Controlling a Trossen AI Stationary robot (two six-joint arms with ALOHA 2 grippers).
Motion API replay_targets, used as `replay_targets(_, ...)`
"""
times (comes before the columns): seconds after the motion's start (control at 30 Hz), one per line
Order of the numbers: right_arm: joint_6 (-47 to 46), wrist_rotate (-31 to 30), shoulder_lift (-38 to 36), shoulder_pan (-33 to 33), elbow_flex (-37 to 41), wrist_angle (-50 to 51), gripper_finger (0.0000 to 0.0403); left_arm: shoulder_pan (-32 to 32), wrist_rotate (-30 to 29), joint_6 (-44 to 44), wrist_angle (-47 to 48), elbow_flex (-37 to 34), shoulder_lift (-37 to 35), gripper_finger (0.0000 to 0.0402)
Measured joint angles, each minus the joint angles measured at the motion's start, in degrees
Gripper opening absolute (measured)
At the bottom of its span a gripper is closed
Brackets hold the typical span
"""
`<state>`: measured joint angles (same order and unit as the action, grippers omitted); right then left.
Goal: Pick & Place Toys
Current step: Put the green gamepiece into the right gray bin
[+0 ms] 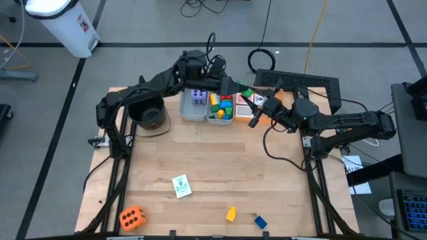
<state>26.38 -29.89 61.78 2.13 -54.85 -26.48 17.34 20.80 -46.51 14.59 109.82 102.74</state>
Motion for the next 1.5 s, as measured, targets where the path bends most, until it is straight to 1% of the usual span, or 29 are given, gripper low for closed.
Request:
replay_targets(0.13,0.06,0.09,0.02,0.00,0.00,0.00,0.0134,0.00,0.09,1.78,0.02,0.01,0.00,0.0188)
replay_targets(0.3,-0.37,-0.09,-0.03,0.02,0.00,-0.53,0.0134,0.00,0.37,4.54,-0.11,0.02,-0.02,0.0220)
replay_targets(0.47,-0.66,-0.07,-0.13,0.04,-0.04,-0.79,0.0134,-0.11,0.39,5.45,-0.62,0.00,-0.02,0.0243)
replay_targets(0.6,-2.60,-0.03,-0.13,0.04,-0.07,-0.68,0.0134,0.00,0.17,8.70,-1.25,0.00,-0.02,0.0258)
replay_targets(0.8,-5.16,0.07,-0.13,0.02,-0.07,-0.48,0.0134,0.45,0.21,16.90,-2.75,0.00,0.00,0.0278)
replay_targets(0.9,-6.87,0.11,-0.26,0.02,-0.07,0.39,0.0134,1.72,1.18,18.43,-2.75,0.00,0.00,0.0285)
replay_targets(1.03,-9.05,0.02,-0.66,0.02,-0.07,2.82,0.0134,3.81,4.41,18.40,-2.88,0.00,0.00,0.0291)
replay_targets(1.23,-12.48,0.22,-1.08,0.02,-0.07,4.90,0.0134,5.17,7.47,20.96,-2.92,0.00,0.00,0.0290)
replay_targets(1.3,-13.69,1.60,-1.27,0.02,-0.07,5.85,0.0134,5.15,7.88,21.62,-2.93,0.00,0.00,0.0290)
replay_targets(1.5,-19.67,9.62,-1.53,-0.01,-0.07,8.10,0.0134,4.30,8.75,26.10,-2.91,0.00,0.00,0.0289)
